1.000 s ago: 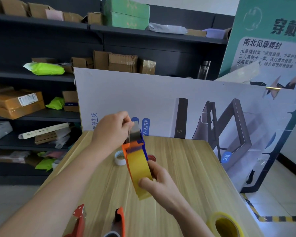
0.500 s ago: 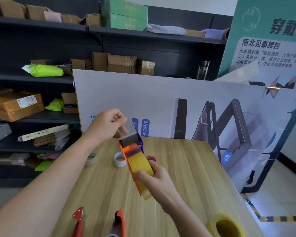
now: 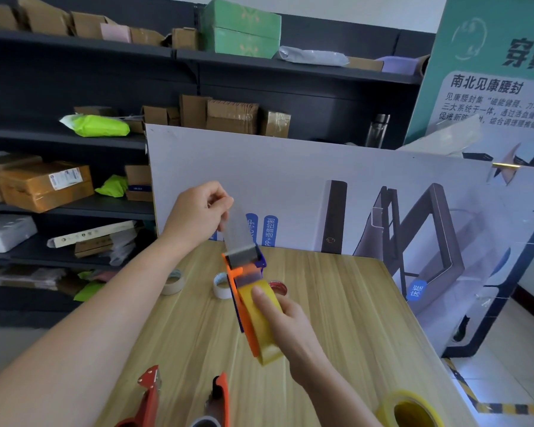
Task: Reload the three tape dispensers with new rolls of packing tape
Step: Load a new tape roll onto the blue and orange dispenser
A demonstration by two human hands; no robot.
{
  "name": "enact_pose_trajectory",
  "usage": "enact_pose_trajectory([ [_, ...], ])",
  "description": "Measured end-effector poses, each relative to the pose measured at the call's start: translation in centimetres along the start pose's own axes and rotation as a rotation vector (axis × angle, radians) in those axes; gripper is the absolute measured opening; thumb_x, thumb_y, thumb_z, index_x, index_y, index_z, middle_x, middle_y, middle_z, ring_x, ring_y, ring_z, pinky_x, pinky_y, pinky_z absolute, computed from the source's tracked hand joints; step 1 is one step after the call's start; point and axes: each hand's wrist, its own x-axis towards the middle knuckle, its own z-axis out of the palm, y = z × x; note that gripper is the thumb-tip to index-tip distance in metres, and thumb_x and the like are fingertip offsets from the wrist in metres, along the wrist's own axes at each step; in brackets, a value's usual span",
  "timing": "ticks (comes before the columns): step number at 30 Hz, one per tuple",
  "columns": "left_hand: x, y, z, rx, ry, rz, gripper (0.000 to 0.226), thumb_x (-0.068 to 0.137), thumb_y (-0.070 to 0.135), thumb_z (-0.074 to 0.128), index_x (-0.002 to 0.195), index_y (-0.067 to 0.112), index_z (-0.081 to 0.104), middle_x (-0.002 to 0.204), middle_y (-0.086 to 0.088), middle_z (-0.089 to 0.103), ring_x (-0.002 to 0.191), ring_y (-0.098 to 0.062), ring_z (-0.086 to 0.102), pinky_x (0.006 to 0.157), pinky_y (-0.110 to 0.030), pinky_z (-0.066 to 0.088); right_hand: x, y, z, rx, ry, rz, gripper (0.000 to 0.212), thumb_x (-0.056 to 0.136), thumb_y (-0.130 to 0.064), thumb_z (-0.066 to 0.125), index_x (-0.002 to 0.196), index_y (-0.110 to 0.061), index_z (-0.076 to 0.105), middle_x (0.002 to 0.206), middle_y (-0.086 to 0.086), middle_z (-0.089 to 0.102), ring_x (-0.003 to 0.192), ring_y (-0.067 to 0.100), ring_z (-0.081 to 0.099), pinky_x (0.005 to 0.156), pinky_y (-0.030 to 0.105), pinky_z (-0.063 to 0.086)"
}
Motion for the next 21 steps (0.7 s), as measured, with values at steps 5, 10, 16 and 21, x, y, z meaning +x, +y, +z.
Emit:
enact_pose_trajectory([
  [5,0.3,-0.8,-0.3,0.088,0.129,-0.02,0.024,0.093,0.021,0.055,0.069,0.02,0.055,0.067,0.001,0.065,0.061,-0.021,0.062,0.066,-0.039,0.053,-0.5,-0.4,0.0,-0.014,-0.1,-0.04,0.046,0.072,-0.053,0.063,0.092,-0.011,0.067,0.08,0.002,0.064,0.075,0.012,0.06,0.07,0.028,0.047],
  [10,0.8,-1.0,-1.2,0.119,0.226,-0.041,0.024,0.093,0.022,0.055,0.069,0.019,0.055,0.072,-0.005,0.066,0.066,-0.027,0.064,0.069,-0.043,0.055,-1.2,0.0,0.1,-0.042,-0.104,-0.005,0.028,0.061,-0.038,0.056,0.081,-0.019,0.059,0.077,-0.003,0.054,0.073,0.014,0.051,0.066,0.029,0.04],
  [16,1.3,-0.6,-1.2,0.083,0.135,-0.015,0.021,0.091,0.023,0.059,0.07,0.019,0.06,0.063,0.003,0.066,0.052,-0.016,0.063,0.065,-0.037,0.058,-1.8,0.8,0.8,0.046,-0.07,0.037,0.042,0.081,-0.052,0.063,0.086,-0.01,0.068,0.069,-0.005,0.066,0.063,0.008,0.064,0.059,0.022,0.05],
  [21,1.8,-1.3,-2.1,0.089,0.21,-0.085,0.021,0.09,0.022,0.06,0.069,0.018,0.06,0.065,0.003,0.065,0.059,-0.02,0.064,0.07,-0.043,0.058,-2.2,0.7,0.5,0.018,-0.09,-0.026,0.049,0.071,-0.045,0.06,0.089,0.0,0.063,0.075,0.002,0.057,0.069,0.013,0.056,0.065,0.028,0.044],
])
